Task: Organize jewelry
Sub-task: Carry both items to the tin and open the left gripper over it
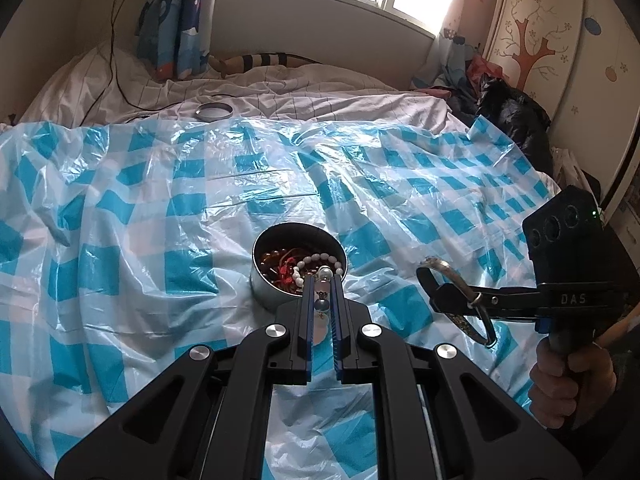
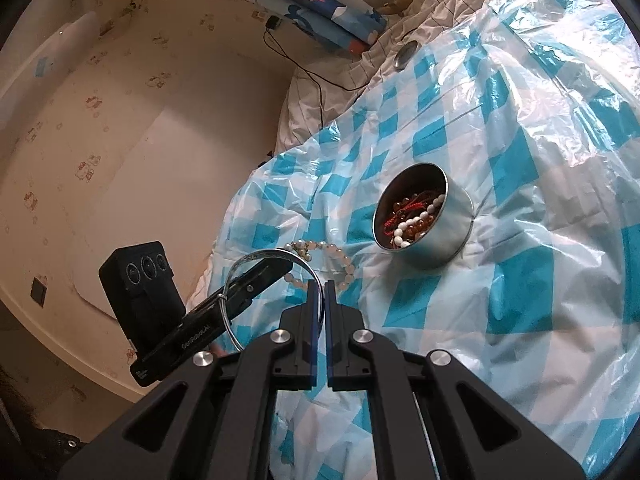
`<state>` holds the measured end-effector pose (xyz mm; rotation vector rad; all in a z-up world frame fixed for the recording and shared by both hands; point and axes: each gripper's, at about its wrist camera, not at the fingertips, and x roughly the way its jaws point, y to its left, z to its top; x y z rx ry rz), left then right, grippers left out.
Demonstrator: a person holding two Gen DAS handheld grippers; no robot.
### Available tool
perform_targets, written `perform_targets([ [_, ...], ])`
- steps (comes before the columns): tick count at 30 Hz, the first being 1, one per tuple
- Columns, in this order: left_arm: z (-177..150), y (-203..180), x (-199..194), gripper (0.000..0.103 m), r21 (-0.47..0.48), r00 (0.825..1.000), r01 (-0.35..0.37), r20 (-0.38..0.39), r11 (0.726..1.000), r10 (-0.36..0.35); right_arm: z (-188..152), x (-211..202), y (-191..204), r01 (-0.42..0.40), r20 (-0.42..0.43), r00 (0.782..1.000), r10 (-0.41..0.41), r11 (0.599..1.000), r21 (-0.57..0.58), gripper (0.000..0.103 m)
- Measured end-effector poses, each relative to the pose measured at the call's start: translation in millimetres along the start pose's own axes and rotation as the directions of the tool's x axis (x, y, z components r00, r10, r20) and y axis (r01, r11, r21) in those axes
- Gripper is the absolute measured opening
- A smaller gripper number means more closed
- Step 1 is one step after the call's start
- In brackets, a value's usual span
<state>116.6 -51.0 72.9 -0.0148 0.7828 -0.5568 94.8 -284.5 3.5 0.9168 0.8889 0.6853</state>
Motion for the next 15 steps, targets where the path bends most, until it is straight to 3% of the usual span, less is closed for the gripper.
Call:
perform_targets([
  [15,3.6,10.4,6.9,0.007,-0.036,1.0,0.026,0.013,0.999,-0.025,14.4,-2.9,-11.1,0.027,0.07,0.997,-0.028,1.0,0.01,0.004],
])
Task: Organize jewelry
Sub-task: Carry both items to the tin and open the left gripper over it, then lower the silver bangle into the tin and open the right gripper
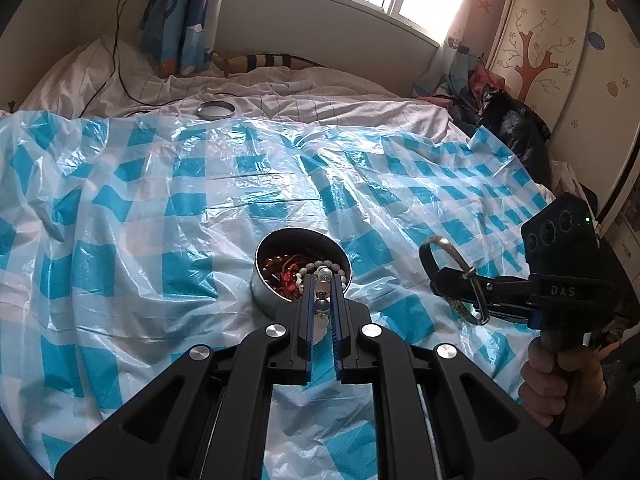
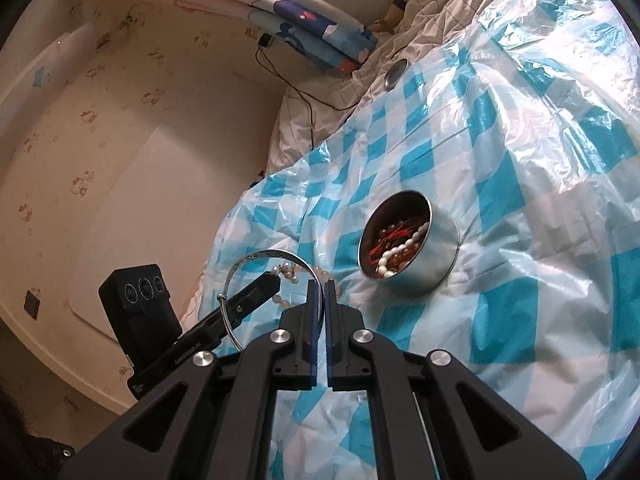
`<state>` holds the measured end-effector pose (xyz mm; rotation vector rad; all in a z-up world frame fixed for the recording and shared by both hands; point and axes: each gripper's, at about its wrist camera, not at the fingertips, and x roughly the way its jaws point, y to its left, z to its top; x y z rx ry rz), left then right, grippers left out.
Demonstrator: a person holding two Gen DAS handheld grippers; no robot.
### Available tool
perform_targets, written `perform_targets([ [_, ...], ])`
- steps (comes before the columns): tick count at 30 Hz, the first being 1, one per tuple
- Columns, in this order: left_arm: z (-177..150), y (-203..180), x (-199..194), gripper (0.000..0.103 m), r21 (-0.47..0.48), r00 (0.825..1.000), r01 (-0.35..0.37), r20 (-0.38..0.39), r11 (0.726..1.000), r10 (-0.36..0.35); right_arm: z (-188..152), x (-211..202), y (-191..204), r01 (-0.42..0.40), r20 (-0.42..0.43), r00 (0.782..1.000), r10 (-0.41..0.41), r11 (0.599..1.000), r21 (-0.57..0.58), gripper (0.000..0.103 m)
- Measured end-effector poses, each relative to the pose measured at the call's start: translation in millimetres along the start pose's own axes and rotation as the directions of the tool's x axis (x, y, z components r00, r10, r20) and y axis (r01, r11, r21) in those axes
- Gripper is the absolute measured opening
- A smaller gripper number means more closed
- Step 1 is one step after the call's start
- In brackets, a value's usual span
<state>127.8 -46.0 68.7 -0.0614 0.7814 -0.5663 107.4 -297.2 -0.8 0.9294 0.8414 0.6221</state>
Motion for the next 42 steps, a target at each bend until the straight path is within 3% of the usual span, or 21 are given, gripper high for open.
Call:
perform_targets([
  [14,13.0,-1.8,26.9,0.007,-0.012,0.998,0.057,-0.009,0.998,-0.058,25.6,4.9,-9.6,0.058,0.046,0.997,-0.057,0.998,-0.013,0.004],
  [20,20.7,-1.7,51.8,0.007,-0.017,0.996,0.078,-0.049,0.997,-0.078,35.4,3.3,-20.1,0.065,0.07,0.995,-0.066,0.998,0.003,0.005],
  [33,22.1,3.7,79.5,0.007,-0.038,0.994,0.066,-0.082,0.997,-0.069,30.7,6.8,-39.0,0.086,0.068,0.994,-0.088,0.996,0.031,0.007],
  [38,24.4,20.4,101.4,0.007,-0.078,0.993,-0.002,-0.114,0.997,-0.007,31.7,14.1,-35.2,0.108,0.067,0.992,-0.108,0.994,0.014,0.007],
  [42,22.7,37.4,99.5,0.008,-0.142,0.993,-0.018,-0.116,0.99,0.002,32.1,28.3,-27.9,0.16,0.059,0.986,-0.158,0.987,-0.032,0.007],
])
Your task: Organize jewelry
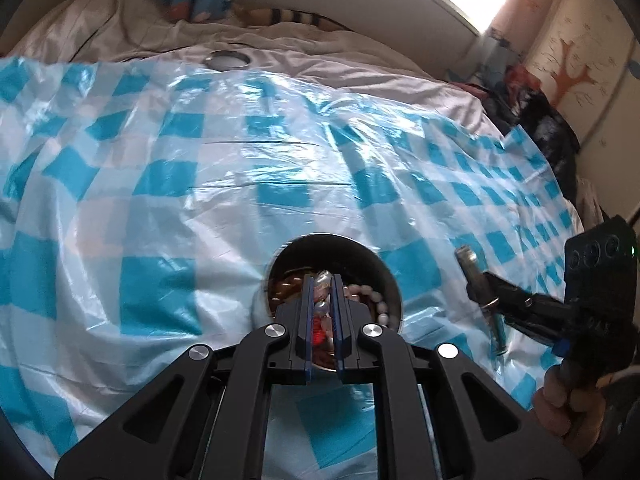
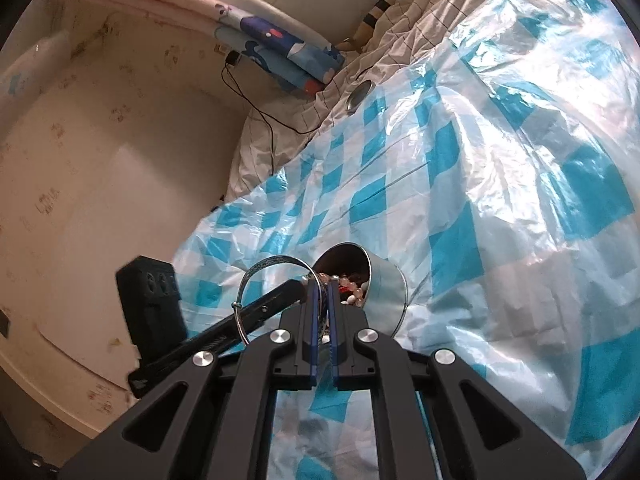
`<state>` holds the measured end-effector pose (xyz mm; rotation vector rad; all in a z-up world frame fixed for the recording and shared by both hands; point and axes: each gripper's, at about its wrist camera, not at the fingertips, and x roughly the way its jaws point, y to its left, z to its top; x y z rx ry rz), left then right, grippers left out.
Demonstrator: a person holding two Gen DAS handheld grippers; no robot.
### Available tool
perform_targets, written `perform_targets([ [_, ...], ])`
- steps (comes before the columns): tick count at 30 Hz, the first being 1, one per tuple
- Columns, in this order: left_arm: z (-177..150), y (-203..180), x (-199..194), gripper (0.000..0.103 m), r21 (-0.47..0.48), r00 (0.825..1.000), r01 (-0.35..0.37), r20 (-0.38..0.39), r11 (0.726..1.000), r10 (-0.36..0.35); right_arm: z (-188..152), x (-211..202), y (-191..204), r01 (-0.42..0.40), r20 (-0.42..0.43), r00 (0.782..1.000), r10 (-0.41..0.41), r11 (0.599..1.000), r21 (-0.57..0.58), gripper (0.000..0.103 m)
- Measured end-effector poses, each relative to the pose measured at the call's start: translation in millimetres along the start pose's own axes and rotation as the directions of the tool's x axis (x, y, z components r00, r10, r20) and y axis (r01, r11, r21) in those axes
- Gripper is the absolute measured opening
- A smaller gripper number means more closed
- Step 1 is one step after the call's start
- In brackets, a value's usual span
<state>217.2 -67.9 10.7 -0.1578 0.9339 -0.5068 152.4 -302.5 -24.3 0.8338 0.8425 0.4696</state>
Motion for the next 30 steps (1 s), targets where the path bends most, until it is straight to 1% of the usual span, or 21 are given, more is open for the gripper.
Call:
perform_targets([
  [3,1.1,9.0,-10.1,0.011,-0.039,1.0,0.022,0.02,0.999,-0.021,2.4,16.6,5.4,0.047,-0.01,0.999,-0.047,0.998,-0.043,0.007],
  [6,-2.3,16.9,-22.4,0.017,-0.066,0.999,0.032,0.032,0.997,-0.03,4.6,33.5,7.5,0.089,-0.021,0.996,-0.091,0.993,-0.073,0.007],
  [7,-4.4,19.4,-26.5,0.021,-0.076,0.999,0.036,0.038,0.996,-0.034,4.5,39.8,8.6,0.11,-0.025,0.993,-0.112,0.99,-0.088,0.007],
  [9,-9.7,23.7,-35.1,0.025,-0.103,0.998,0.051,0.042,0.993,-0.047,4.7,47.4,10.0,0.125,-0.03,0.991,-0.129,0.987,-0.105,0.007],
  [10,-12.8,24.6,-38.5,0.027,-0.11,0.998,0.055,0.043,0.992,-0.05,4.7,51.2,10.4,0.134,-0.032,0.99,-0.138,0.984,-0.113,0.007],
  [13,-22.8,20.1,-43.8,0.03,-0.102,0.998,0.061,0.039,0.993,-0.057,5.3,67.5,11.5,0.201,-0.039,0.977,-0.209,0.969,-0.147,0.008],
  [15,-27.1,14.3,-44.7,0.033,-0.083,0.998,0.047,0.038,0.995,-0.044,6.1,68.1,12.9,0.204,-0.02,0.977,-0.21,0.966,-0.16,0.026],
  [17,-32.3,7.2,-44.9,0.04,-0.057,0.999,0.024,0.038,0.998,-0.021,6.2,60.8,19.9,0.221,0.005,0.975,-0.224,0.957,-0.187,0.032],
  [18,-34.6,4.0,-45.1,0.043,-0.044,0.999,0.007,0.041,0.999,-0.005,6.3,57.7,22.3,0.227,0.014,0.973,-0.228,0.955,-0.193,0.037],
  [20,-41.2,-1.2,-46.0,0.053,-0.014,0.998,-0.042,0.044,0.999,0.043,5.3,44.3,29.9,0.236,0.037,0.972,-0.234,0.95,-0.206,0.043],
  [22,-50.9,-4.7,-46.7,0.059,0.01,0.994,-0.098,0.041,0.995,0.098,-1.0,30.5,37.0,0.243,0.039,0.97,-0.24,0.946,-0.214,0.047],
  [23,-55.6,-5.1,-47.2,0.062,0.015,0.992,-0.118,0.041,0.993,0.118,-5.6,24.2,40.2,0.252,0.037,0.967,-0.25,0.942,-0.22,0.056],
  [24,-61.9,-5.2,-48.2,0.064,0.016,0.988,-0.146,0.041,0.989,0.146,-13.6,16.9,44.6,0.266,0.03,0.963,-0.267,0.935,-0.232,0.067],
  [26,-69.1,-4.6,-49.9,0.07,0.012,0.983,-0.177,0.044,0.984,0.176,-33.9,0.8,50.5,0.293,0.026,0.954,-0.297,0.917,-0.27,0.074],
  [28,-74.4,-3.7,-52.5,0.075,0.004,0.979,-0.198,0.053,0.98,0.197,-48.1,-9.6,51.2,0.318,0.011,0.944,-0.329,0.904,-0.287,0.075],
  [30,-77.4,-1.1,-56.2,0.078,-0.017,0.978,-0.2,0.06,0.98,0.201,-49.4,-16.8,51.0,0.313,0.006,0.947,-0.322,0.913,-0.262,0.075],
])
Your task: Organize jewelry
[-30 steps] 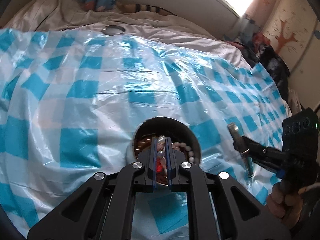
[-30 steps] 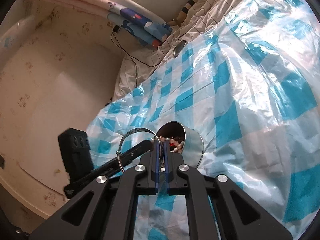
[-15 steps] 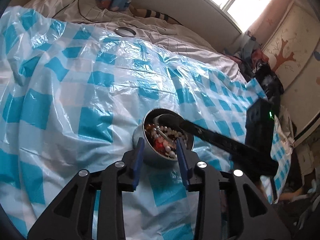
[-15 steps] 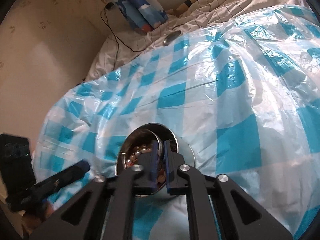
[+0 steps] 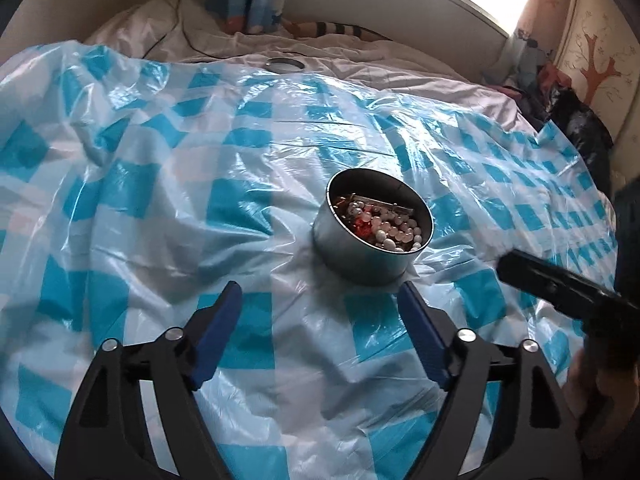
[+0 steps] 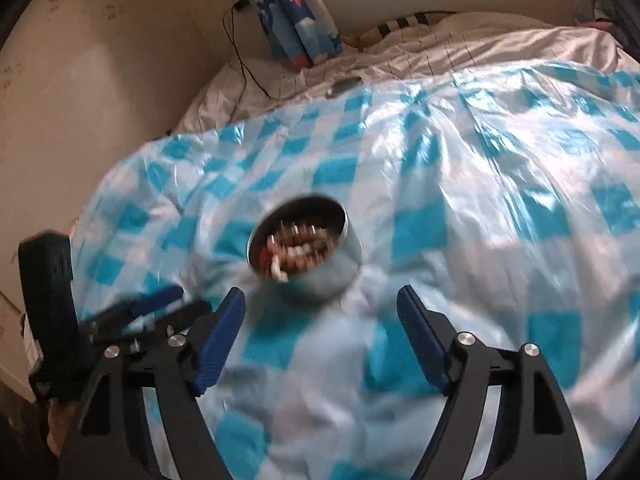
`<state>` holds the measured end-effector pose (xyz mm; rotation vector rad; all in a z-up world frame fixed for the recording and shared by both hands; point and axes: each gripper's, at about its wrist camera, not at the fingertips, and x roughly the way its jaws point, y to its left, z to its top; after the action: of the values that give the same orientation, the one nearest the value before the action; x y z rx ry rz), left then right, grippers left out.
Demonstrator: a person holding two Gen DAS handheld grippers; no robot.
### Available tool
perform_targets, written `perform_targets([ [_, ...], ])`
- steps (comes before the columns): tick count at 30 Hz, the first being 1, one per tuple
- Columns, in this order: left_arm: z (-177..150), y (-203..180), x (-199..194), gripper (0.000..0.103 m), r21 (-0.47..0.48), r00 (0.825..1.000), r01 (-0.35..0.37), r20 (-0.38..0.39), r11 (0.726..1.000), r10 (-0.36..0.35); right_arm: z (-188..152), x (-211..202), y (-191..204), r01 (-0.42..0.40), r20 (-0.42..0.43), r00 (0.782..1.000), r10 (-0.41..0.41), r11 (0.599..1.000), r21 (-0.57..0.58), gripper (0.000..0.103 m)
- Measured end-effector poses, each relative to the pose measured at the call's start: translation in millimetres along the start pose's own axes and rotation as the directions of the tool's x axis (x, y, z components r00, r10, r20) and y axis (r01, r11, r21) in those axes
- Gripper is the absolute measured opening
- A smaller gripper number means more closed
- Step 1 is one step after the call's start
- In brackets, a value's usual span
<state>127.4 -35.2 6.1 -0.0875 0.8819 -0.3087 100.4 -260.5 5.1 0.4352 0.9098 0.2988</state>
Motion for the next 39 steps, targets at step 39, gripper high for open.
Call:
perform_targets([
  [39,-18.5,-1.6,-69.8,0.095,0.086,0.971,-0.212,0.13,0.974,0.2,-21.5,-21.9,56.8,0.345,0.097,0.937,-0.334,0.929,-0.132,0.095],
])
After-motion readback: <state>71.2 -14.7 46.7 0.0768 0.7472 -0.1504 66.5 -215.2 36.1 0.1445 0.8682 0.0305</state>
